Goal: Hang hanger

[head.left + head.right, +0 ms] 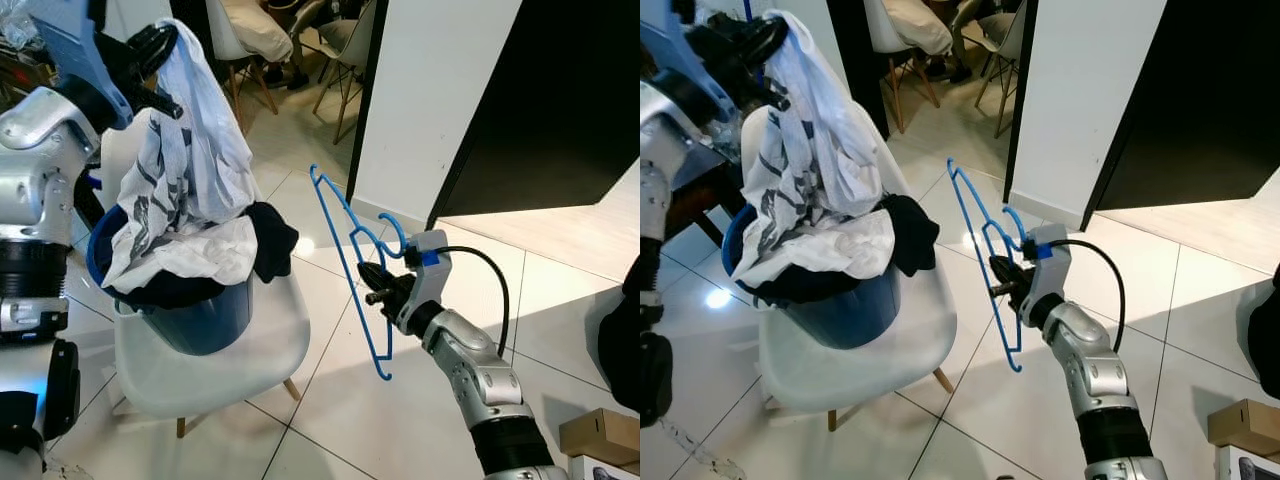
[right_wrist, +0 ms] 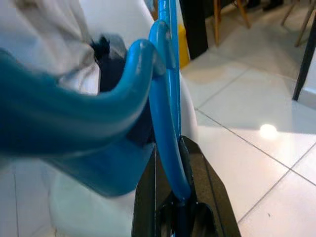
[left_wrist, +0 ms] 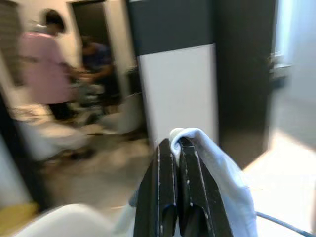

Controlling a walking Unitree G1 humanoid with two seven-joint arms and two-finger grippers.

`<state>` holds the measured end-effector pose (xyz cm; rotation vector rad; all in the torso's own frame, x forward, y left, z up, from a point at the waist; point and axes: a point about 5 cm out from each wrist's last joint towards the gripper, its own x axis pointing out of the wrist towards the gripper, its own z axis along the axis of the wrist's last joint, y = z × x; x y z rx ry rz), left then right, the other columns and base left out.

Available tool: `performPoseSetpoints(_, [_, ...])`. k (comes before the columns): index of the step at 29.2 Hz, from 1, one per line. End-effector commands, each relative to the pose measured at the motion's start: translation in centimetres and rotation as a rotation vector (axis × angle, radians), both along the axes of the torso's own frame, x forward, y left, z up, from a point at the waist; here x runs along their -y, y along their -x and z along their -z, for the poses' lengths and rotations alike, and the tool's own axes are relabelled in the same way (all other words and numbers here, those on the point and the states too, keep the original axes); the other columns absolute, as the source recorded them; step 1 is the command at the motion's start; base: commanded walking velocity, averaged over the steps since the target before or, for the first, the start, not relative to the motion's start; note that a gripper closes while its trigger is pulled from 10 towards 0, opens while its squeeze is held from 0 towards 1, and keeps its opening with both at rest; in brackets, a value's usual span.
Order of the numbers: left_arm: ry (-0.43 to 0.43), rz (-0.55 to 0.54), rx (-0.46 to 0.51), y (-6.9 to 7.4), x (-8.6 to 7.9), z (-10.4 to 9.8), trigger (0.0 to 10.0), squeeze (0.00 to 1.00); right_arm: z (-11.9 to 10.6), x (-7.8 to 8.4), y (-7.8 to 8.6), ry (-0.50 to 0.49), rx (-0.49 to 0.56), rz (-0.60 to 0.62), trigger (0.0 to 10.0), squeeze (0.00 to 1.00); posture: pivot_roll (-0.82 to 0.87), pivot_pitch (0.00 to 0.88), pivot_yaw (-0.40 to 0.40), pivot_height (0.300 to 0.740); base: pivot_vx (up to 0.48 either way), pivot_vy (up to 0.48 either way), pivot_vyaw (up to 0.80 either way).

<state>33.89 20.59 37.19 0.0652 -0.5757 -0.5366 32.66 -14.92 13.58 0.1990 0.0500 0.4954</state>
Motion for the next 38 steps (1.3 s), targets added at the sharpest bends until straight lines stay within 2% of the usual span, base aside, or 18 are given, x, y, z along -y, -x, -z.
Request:
performPoseSetpoints(1, [0.089,0.258,0.047,2.4,1.9,-1.1,1.3,0.00,-0.4,0.4,0.3,-0.097,0.040,0.018,10.0,0.00,0.00,0.074,0.001,0.740,0.000,0.000,0.00])
performPoseSetpoints(2, [0.122,0.318,0.065,3.0,2.3,-1.5,2.3,0.00,-0.5,0.4,0.2,-0.117,0.041,0.026,10.0,0.00,0.00,0.069,0.006,0.740,0.000,0.000,0.00])
performPoseSetpoints(5, [0.139,0.346,0.077,3.3,2.4,-1.8,2.3,0.00,-0.5,0.4,0.2,-0.127,0.042,0.030,10.0,0.00,0.00,0.069,0.006,0.740,0.000,0.000,0.00])
performPoseSetpoints(6, [0.157,0.377,0.089,3.7,2.6,-2.1,3.4,0.00,-0.5,0.4,0.2,-0.129,0.042,0.033,10.0,0.00,0.00,0.069,0.006,0.740,0.000,0.000,0.00])
performPoseSetpoints(8, [0.182,0.414,0.110,4.2,2.8,-2.7,4.5,0.00,-0.4,0.4,0.1,-0.143,0.043,0.040,10.0,0.00,0.01,0.054,0.008,0.740,0.000,0.000,0.00])
performPoseSetpoints(9, [0.182,0.414,0.110,4.2,2.8,-2.7,4.5,0.00,-0.4,0.4,0.1,-0.143,0.043,0.040,10.0,0.00,0.01,0.054,0.008,0.740,0.000,0.000,0.00])
performPoseSetpoints(10, [0.188,0.403,0.106,4.1,2.7,-2.8,5.0,0.00,-0.3,0.3,0.0,-0.145,0.041,0.042,10.0,0.00,0.01,0.050,0.012,0.740,0.000,0.000,0.00])
performPoseSetpoints(13, [0.189,0.353,0.082,3.6,2.3,-2.8,4.8,0.00,-0.1,0.2,-0.1,-0.145,0.037,0.043,10.0,0.00,0.01,0.046,0.015,0.740,0.000,0.000,0.00])
performPoseSetpoints(14, [0.193,0.332,0.068,3.3,2.1,-2.7,6.4,0.00,-0.1,0.3,-0.2,-0.147,0.037,0.044,10.0,0.00,0.01,0.044,0.016,0.740,0.000,0.000,0.00])
performPoseSetpoints(17, [0.200,0.312,0.052,3.1,1.9,-2.6,6.4,0.00,-0.1,0.3,-0.2,-0.149,0.037,0.046,10.0,0.00,0.01,0.044,0.016,0.740,0.000,0.000,0.00])
performPoseSetpoints(18, [0.203,0.298,0.037,3.1,1.8,-2.4,8.9,0.00,0.0,0.3,-0.2,-0.152,0.036,0.048,10.0,0.00,0.01,0.043,0.017,0.740,0.000,0.000,0.00])
performPoseSetpoints(19, [0.193,0.283,0.018,3.0,1.9,-2.1,10.0,0.00,0.0,0.3,-0.2,-0.154,0.035,0.051,10.0,0.00,0.01,0.041,0.016,0.740,0.000,0.000,0.00])
performPoseSetpoints(24, [0.167,0.250,-0.042,2.9,2.4,-0.9,10.0,0.00,0.1,0.3,-0.2,-0.149,0.033,0.052,10.0,0.00,0.01,0.039,0.015,0.740,0.000,0.000,0.00])
performPoseSetpoints(28, [0.161,0.281,-0.077,3.2,3.3,0.0,10.0,0.00,0.2,0.2,-0.3,-0.144,0.033,0.047,10.0,0.00,0.01,0.038,0.015,0.740,0.000,0.000,0.00])
performPoseSetpoints(33, [0.157,0.281,-0.095,3.1,3.6,0.5,10.0,0.00,0.2,0.2,-0.3,-0.142,0.033,0.045,10.0,0.00,0.01,0.040,0.013,0.740,0.000,0.000,0.00])
performPoseSetpoints(37, [0.164,0.206,-0.122,2.5,2.9,0.9,10.0,0.00,-0.5,1.2,-0.3,-0.184,0.072,0.047,10.0,0.00,0.02,0.040,0.014,0.740,0.000,0.000,0.00])
performPoseSetpoints(38, [0.178,0.161,-0.136,2.1,2.4,1.0,10.0,0.00,-1.3,2.3,0.2,-0.170,0.109,-0.004,10.0,0.00,0.02,0.038,0.011,0.740,0.000,0.000,0.00])
